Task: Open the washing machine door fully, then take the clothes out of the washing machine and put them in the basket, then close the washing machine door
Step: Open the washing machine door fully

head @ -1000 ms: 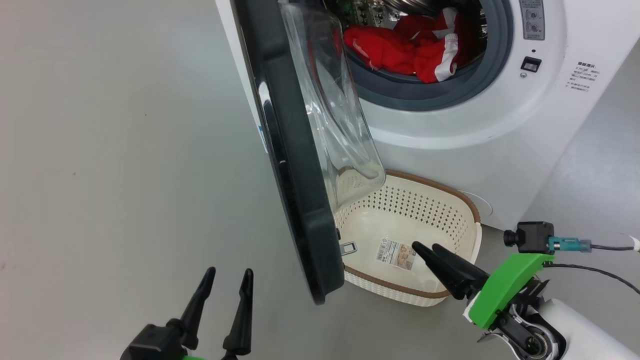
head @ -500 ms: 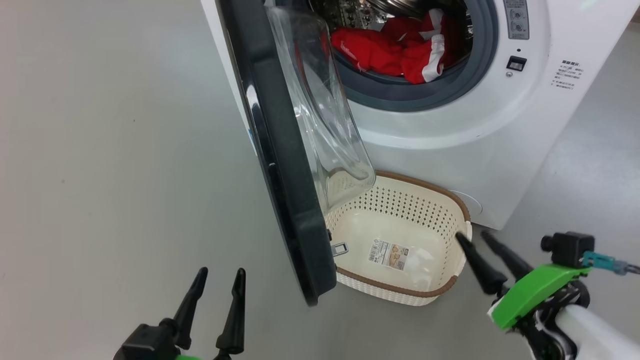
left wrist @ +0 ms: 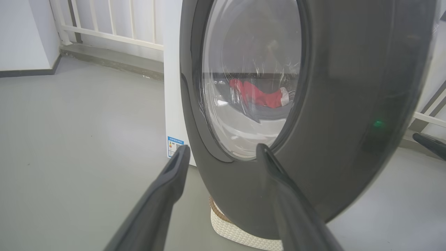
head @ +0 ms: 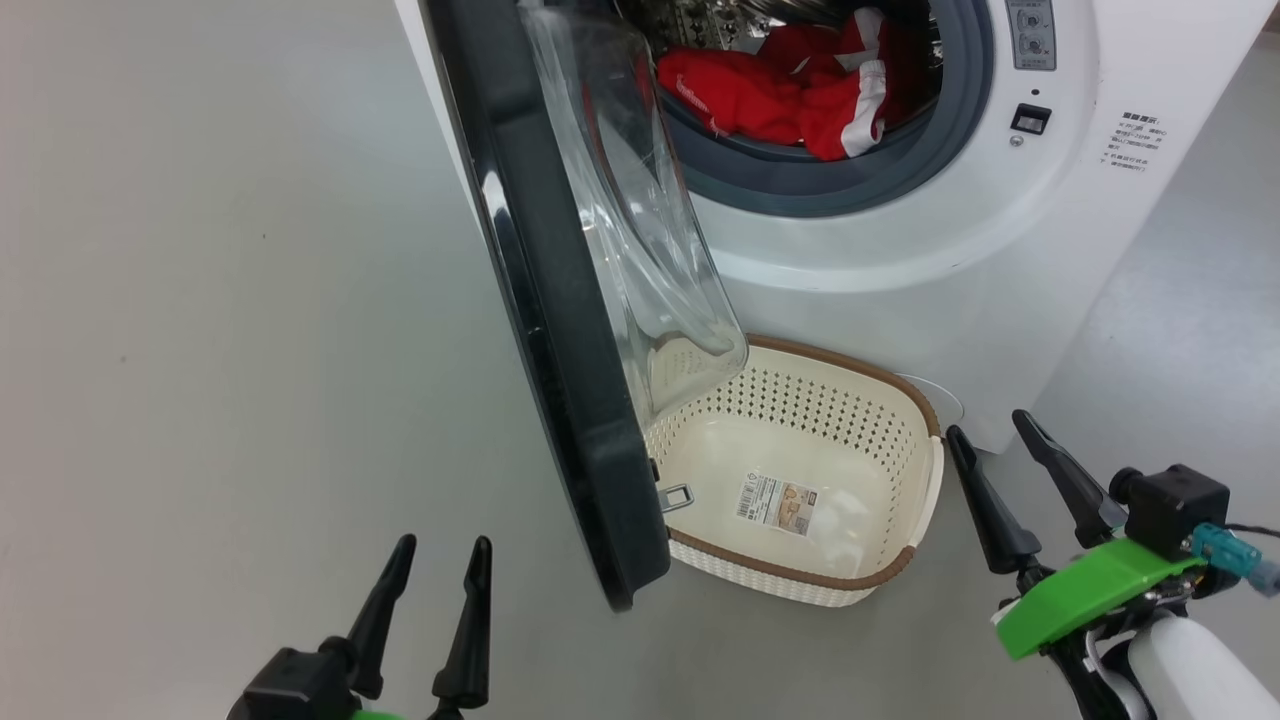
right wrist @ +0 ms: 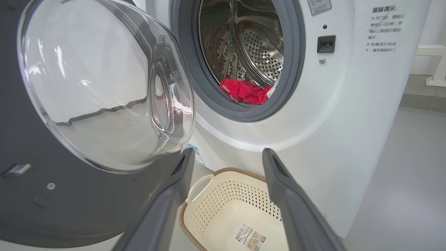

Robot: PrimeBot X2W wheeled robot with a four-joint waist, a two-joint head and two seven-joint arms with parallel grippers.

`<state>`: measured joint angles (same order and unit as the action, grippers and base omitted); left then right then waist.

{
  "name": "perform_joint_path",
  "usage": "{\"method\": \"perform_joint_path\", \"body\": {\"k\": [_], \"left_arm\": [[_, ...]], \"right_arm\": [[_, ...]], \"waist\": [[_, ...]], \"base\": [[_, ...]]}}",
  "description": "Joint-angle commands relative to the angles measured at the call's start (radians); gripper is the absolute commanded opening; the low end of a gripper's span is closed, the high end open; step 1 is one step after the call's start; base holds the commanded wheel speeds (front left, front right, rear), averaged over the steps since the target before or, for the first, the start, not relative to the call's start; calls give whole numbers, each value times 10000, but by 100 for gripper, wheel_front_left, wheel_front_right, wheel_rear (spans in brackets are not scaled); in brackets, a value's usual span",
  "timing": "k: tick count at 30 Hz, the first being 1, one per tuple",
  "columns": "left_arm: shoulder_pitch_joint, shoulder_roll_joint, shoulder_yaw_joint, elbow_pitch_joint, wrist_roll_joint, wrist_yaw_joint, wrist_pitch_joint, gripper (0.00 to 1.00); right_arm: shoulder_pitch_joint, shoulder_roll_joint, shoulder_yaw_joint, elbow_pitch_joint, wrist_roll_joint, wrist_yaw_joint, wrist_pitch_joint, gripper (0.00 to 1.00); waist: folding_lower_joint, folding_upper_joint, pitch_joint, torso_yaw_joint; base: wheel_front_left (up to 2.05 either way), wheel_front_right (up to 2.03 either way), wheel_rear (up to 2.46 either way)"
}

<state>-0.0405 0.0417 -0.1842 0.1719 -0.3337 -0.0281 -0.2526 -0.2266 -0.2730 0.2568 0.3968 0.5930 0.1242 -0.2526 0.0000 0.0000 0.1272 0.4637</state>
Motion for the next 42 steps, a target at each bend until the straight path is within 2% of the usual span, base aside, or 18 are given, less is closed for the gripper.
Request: {"method": "perform_joint_path", "body": {"k": [1,6,12,16,30,31,32,33,42], "left_arm": [[-194,85,329,-179,57,-39,-92,100],[-173,85,330,-157,77,-45,-92,100],[-149,85,296,-131,76,-44,-92,100],[-118,85,283,-126,89,-32,-92,100],[-97,85,331,-98,82,-58,-92,100],[-102,85,349,-93,-10,-52,-92,89],[-117,85,371,-100,-156,-57,-92,33],[-142,85,404,-114,-302,-67,-92,0],[-634,85,1019,-1200,-1138,-83,-92,0]], "right_arm": [[322,141,-148,-504,-572,65,-90,100],[1055,722,-1115,-1165,-1813,65,-90,100],[1790,1221,-1738,-1243,-2696,65,-91,100],[2004,1416,-1981,-1237,-2945,65,-91,100],[1948,1490,-2135,-1390,-3178,65,-91,100],[1949,1497,-2148,-1402,-3185,65,-91,100],[1950,1504,-2153,-1415,-3197,65,-91,100],[1952,1512,-2152,-1421,-3201,65,-91,100],[1963,1565,-2157,-1421,-3208,65,-91,100]], "waist": [[0,0,-11,16],[0,0,-44,45],[0,0,-87,80],[0,0,-115,79],[0,0,-195,47],[0,0,-201,44],[0,0,-206,41],[0,0,-211,35],[0,0,-278,-24]], "base": [[0,0,0],[0,0,0],[0,0,0],[0,0,0],[0,0,0],[0,0,0],[0,0,0],[0,0,0],[0,0,0]]}}
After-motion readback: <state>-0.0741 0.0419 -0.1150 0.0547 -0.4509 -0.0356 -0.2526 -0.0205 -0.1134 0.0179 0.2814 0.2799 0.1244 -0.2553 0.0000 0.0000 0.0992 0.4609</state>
